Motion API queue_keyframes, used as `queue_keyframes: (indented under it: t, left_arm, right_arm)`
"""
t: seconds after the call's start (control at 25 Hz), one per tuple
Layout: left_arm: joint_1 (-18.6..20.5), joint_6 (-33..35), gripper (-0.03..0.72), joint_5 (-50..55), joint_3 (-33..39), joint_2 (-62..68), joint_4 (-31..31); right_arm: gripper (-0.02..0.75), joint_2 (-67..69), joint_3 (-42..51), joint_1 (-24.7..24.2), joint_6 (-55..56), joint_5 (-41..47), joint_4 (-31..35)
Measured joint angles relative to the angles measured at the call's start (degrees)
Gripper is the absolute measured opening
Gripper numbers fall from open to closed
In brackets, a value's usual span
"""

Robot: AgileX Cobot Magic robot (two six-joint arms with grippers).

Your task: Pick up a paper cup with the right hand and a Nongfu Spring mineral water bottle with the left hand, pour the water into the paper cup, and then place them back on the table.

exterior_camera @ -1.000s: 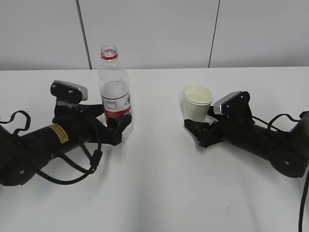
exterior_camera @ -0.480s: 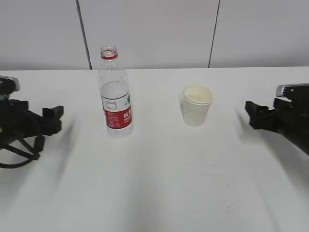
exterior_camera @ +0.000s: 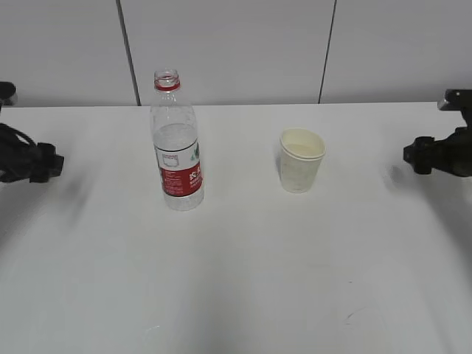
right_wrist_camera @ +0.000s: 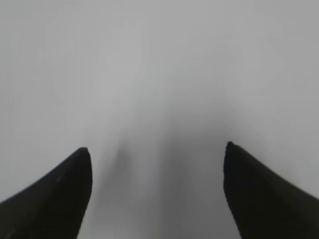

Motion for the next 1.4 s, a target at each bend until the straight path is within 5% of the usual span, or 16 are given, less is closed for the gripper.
queue_keyframes:
  t: [0.2, 0.32, 0.48, 0.64, 0.84, 1.4]
  left_arm:
    - [0.00, 0.05, 0.554, 39.33, -21.74, -0.20, 0.88]
    - [0.00, 0.05, 0.554, 54.27, -31.33, -0.26, 1.53]
    - [0.00, 0.20, 0.554, 68.46, -40.04, -0.26, 2.65]
    - [0.05, 0.94, 0.554, 73.81, -41.85, -1.23, 2.39]
    - [-0.83, 1.48, 0.554, 73.83, -33.66, -10.07, -1.88]
    - [-4.62, 1.50, 0.552, 63.98, 9.36, -64.50, -4.15]
  right_arm:
    - [0.601, -7.83, -12.24, 0.35, 6.08, 39.60, -4.98]
    - [0.594, -8.45, -21.34, 0.35, -3.80, 60.92, 3.17]
    - [0.590, -8.45, -31.91, 0.37, -16.69, 78.49, 18.16]
    - [0.589, -8.90, -38.16, 0.48, -19.92, 89.25, 22.09]
    - [0.589, -17.88, -33.14, 0.48, -22.34, 92.15, 26.52]
    - [0.589, -69.54, 9.87, 0.48, -27.44, 87.41, 30.48]
